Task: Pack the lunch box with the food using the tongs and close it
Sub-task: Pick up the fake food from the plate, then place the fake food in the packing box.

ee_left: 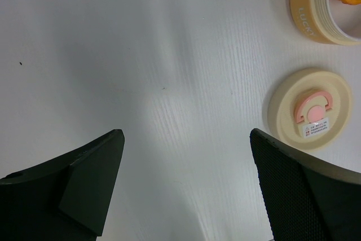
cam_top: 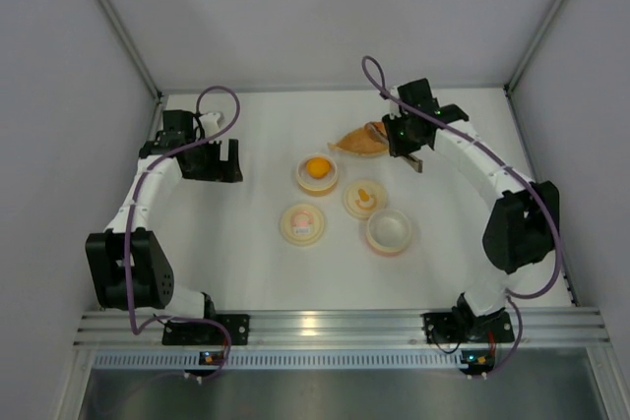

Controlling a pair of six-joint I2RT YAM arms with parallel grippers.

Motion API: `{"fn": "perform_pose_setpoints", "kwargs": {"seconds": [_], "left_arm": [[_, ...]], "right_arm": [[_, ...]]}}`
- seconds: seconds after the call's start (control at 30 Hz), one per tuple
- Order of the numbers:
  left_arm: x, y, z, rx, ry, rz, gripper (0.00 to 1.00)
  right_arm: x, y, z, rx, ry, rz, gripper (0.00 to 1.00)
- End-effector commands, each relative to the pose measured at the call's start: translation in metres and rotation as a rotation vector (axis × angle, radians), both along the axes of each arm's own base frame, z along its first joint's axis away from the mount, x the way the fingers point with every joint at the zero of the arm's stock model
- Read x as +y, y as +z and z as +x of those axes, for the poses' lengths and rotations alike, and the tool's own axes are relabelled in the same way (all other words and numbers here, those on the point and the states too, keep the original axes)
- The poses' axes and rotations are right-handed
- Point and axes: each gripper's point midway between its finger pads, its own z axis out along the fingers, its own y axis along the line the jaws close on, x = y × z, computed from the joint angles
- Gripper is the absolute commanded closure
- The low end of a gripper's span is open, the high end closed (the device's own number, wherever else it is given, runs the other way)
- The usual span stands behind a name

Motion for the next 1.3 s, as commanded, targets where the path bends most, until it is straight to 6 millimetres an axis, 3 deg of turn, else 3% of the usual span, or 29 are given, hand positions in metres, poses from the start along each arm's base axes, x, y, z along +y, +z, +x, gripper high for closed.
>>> {"fn": "perform_pose_setpoints", "kwargs": {"seconds": [0.0, 0.2, 0.23, 0.27, 0.47, 0.6, 0.73, 1.1, 1.27], "left_arm": [[0.0, 0.019, 0.011, -0.069, -0.007, -0.007, 0.02], [-0.002, 0.022, 0.012, -0.083, -0.014, -0.016, 0.02], [-0.002, 0.023, 0.012, -0.085, -0.015, -0.017, 0.02], [-0.002, 0.025, 0.013, -0.089, -0.014, -0.018, 0.02], [-0.005, 0.031, 0.013, -0.109, -0.037, -0.028, 0.02], [-0.008, 0.035, 0.016, -0.111, -0.043, -0.044, 0.02], [-0.011, 0.038, 0.015, -0.118, -0.052, -0.06, 0.02], [-0.016, 0.04, 0.01, -0.113, -0.07, -0.079, 0.02], [-0.017, 0.041, 0.008, -0.105, -0.074, -0.08, 0.02]], "right_arm": [[-0.009, 0.05, -0.004, -0.161, 0.092, 0.067, 1.0], [-0.038, 0.067, -0.041, -0.215, 0.197, 0.076, 1.0], [-0.035, 0.07, -0.05, -0.211, 0.245, 0.113, 1.0], [-0.046, 0.072, -0.063, -0.208, 0.266, 0.11, 1.0], [-0.062, 0.074, -0.133, -0.217, 0.458, 0.136, 1.0], [-0.068, 0.059, -0.182, -0.155, 0.589, 0.092, 1.0], [-0.071, 0.052, -0.214, -0.124, 0.694, 0.062, 1.0], [-0.092, 0.034, -0.269, 0.003, 0.8, -0.039, 1.0], [-0.099, 0.018, -0.274, 0.063, 0.804, -0.061, 1.0]]}}
